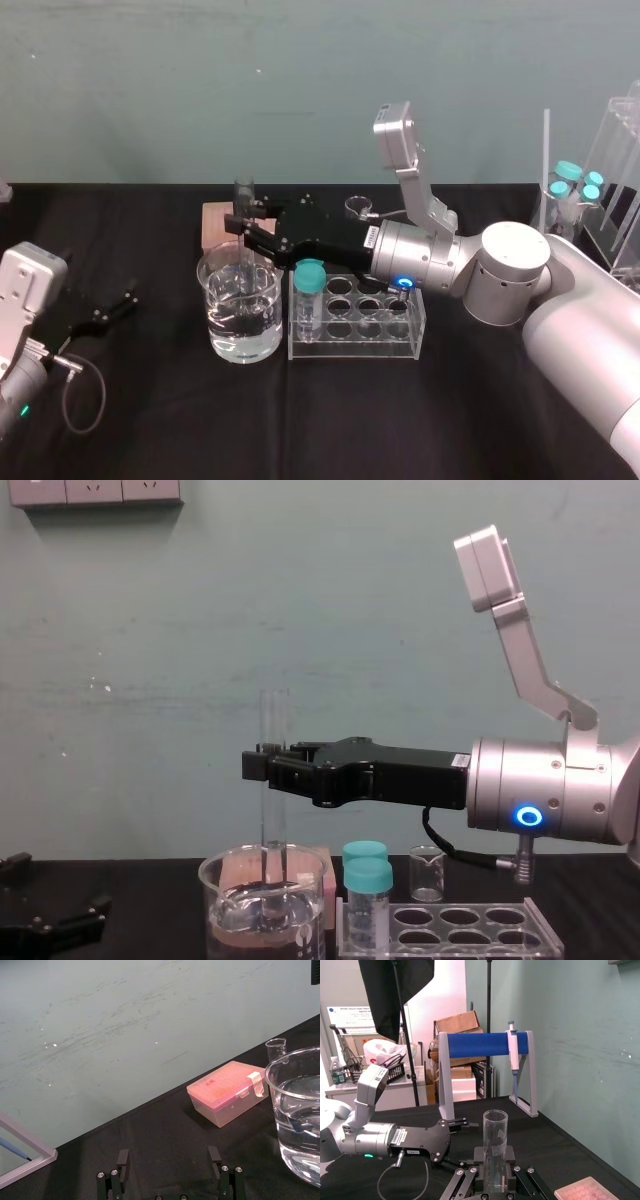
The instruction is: Hold the test tube with one hand and immerse one end into the beaker, then return it to the test tube rack.
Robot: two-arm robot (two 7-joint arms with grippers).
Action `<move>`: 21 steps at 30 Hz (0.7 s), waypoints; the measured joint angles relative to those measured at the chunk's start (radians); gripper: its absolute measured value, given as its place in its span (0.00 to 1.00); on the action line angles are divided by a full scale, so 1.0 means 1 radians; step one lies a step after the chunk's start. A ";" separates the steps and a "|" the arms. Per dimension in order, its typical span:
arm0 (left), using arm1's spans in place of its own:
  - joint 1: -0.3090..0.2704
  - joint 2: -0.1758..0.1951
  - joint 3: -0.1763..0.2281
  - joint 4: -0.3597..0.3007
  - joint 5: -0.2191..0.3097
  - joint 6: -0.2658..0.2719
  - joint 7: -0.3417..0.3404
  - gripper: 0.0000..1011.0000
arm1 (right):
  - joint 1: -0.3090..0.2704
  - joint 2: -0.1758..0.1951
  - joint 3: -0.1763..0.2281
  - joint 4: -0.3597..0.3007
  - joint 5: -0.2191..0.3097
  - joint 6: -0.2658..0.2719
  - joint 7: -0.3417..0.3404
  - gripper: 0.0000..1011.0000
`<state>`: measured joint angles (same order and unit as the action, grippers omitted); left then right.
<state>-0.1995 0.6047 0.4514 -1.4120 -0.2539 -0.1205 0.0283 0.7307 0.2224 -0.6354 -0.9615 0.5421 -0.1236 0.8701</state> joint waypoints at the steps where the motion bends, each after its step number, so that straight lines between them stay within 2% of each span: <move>1: 0.000 0.000 0.000 0.000 0.000 0.000 0.000 0.99 | 0.000 0.000 0.000 0.000 0.000 0.000 0.000 0.24; 9: 0.000 0.000 0.000 0.000 0.000 0.000 0.000 0.99 | 0.004 0.003 0.003 -0.015 0.000 -0.008 -0.001 0.24; 13: 0.000 0.000 0.000 0.000 0.000 0.000 0.000 0.99 | 0.007 0.012 0.013 -0.047 0.001 -0.019 -0.005 0.24; 21: 0.000 0.000 0.000 0.000 0.000 0.000 0.000 0.99 | -0.001 0.059 0.047 -0.168 0.018 -0.038 -0.029 0.24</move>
<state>-0.1995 0.6047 0.4514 -1.4120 -0.2539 -0.1205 0.0283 0.7297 0.2812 -0.5879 -1.1298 0.5598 -0.1618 0.8415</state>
